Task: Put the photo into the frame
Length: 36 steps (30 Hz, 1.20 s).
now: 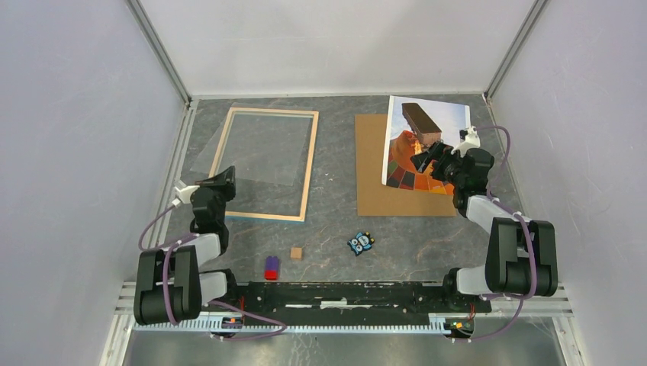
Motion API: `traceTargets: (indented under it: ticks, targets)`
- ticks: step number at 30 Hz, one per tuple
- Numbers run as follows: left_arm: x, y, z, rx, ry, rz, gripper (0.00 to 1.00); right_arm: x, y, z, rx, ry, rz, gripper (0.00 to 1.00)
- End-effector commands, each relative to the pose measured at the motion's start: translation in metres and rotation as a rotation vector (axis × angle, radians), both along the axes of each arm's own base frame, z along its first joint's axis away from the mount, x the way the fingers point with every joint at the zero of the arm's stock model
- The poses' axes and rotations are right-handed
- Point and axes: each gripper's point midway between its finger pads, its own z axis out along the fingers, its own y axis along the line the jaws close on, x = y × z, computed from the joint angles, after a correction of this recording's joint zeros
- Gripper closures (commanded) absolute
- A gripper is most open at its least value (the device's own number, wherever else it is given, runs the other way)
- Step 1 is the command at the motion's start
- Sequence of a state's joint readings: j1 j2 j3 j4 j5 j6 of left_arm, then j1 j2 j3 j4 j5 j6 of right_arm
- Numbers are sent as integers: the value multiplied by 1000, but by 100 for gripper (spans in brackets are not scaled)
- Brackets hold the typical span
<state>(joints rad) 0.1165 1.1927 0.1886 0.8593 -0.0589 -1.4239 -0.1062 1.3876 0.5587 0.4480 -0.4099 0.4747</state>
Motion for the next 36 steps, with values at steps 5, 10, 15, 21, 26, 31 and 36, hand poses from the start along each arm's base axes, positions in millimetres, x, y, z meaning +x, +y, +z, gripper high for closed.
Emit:
traceTargets:
  ticks: [5,10,15,21,26,31,36]
  targets:
    - [-7,-3,8,-35,-91,-11,98,6,4,11,9,-49,17,2]
    - [-18,-1,-4,-42,-59,7,98,6,4,11,15,-51,18,2]
    - [-24,-1,-9,-48,-46,13,98,6,7,10,30,-54,24,2]
    - [-31,1,-16,-58,-34,35,98,7,10,6,48,-46,36,2]
    - [-33,3,-21,-63,-22,43,98,6,10,7,49,-51,36,2]
    - [-35,3,-26,-84,-20,50,98,7,11,5,54,-48,39,2]
    - [-41,5,-31,-97,-13,70,98,7,12,5,55,-47,42,2]
